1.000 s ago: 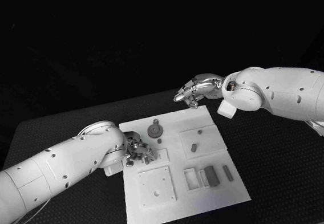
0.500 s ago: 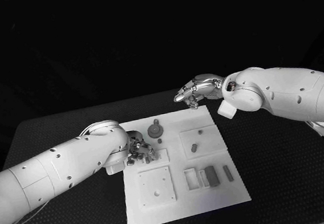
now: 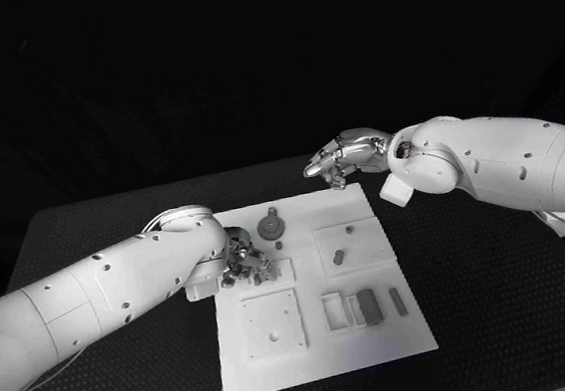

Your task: Assemble the parts on the task board

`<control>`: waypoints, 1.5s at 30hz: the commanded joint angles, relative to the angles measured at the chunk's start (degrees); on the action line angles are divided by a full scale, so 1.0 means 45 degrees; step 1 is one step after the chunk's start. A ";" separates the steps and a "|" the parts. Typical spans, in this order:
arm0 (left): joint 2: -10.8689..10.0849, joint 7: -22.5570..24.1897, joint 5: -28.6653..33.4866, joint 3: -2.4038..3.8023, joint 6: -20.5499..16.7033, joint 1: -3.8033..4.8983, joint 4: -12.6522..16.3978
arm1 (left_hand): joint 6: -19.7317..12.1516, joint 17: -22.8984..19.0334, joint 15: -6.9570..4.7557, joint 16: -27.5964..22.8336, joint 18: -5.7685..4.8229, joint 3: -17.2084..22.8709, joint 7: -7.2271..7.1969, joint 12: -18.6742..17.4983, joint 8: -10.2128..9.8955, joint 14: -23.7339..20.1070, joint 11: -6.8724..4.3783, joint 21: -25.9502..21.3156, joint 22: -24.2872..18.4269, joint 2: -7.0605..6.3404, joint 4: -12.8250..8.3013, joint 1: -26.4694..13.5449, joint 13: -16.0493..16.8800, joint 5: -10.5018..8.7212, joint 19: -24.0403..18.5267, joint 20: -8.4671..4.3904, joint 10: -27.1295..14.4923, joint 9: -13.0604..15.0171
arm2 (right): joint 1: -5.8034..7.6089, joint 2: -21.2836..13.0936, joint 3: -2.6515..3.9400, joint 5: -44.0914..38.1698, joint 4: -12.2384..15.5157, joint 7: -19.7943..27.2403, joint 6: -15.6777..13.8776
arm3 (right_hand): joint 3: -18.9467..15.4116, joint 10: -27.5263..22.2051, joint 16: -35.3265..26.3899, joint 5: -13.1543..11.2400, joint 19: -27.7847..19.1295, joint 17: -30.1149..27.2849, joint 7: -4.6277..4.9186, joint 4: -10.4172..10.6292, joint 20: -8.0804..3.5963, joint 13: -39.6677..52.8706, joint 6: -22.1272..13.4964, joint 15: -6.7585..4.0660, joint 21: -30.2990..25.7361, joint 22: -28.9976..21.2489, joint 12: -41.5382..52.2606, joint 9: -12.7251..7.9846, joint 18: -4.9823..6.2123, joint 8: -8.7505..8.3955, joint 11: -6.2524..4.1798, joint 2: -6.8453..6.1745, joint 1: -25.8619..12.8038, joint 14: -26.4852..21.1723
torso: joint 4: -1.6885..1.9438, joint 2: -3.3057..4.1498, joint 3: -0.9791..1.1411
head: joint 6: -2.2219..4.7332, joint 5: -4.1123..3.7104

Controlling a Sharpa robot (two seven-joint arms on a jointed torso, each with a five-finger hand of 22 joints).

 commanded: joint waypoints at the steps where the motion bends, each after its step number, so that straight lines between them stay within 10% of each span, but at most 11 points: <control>1: -0.0007 -0.0477 0.0133 -0.0058 0.0581 -0.0056 -0.0066 | 0.0056 -0.0015 -0.0317 0.0068 0.0778 -0.0035 -0.0065 0.0066 0.0040 0.0007 -0.0073 0.0007 0.0223 0.1042 0.0079 0.0959 -0.0015 -0.0007 -0.0091 -0.0243 -0.0051 0.0067 | -0.0008 0.0000 0.0004 -0.0042 0.0029 0.0069 0.0149 | 0.0041 -0.0068 0.0058 -0.0072 0.0052 -0.0020 0.0109 0.0052 0.0058 -0.0013 -0.0012 -0.0013 -0.0043 -0.0014 0.0083 -0.0015 0.0170 -0.0073 0.0014 0.0017 -0.0089 -0.0088 | 0.0004 -0.0002 -0.0007 | 0.0010 -0.0001; 28: -0.0027 -0.0469 0.0241 -0.0055 -0.0217 -0.0058 -0.0221 | 0.0087 -0.0058 -0.0370 0.0112 0.0886 -0.0431 -0.0104 0.0077 -0.0339 -0.0037 -0.0116 -0.0067 0.0207 -0.0816 0.1657 -0.0649 -0.0013 -0.0059 -0.0095 -0.0329 -0.0098 0.0453 | -0.0008 -0.0015 0.0003 -0.0042 0.0013 0.0072 0.0159 | 0.0042 -0.0069 0.0058 -0.0072 0.0049 -0.0026 0.0110 0.0051 0.0059 -0.0021 -0.0017 -0.0012 -0.0047 -0.0012 0.0087 -0.0017 0.0170 -0.0075 0.0015 0.0015 -0.0086 -0.0094 | 0.0001 0.0001 -0.0008 | 0.0031 -0.0003; 45: -0.0019 -0.0400 0.0103 -0.0053 -0.0570 -0.0059 -0.0265 | 0.0129 -0.0076 -0.0383 0.0126 0.0917 -0.0328 -0.0113 0.0077 -0.0436 -0.0017 -0.0126 -0.0068 0.0201 -0.1286 0.1758 -0.0629 -0.0017 -0.0059 -0.0052 -0.0325 -0.0081 0.0546 | -0.0008 -0.0012 0.0003 -0.0042 0.0006 0.0076 0.0172 | 0.0042 -0.0070 0.0058 -0.0073 0.0047 -0.0029 0.0111 0.0050 0.0060 -0.0025 -0.0020 -0.0011 -0.0049 -0.0011 0.0089 -0.0017 0.0170 -0.0076 0.0016 0.0013 -0.0086 -0.0097 | 0.0009 0.0002 -0.0007 | -0.0007 -0.0023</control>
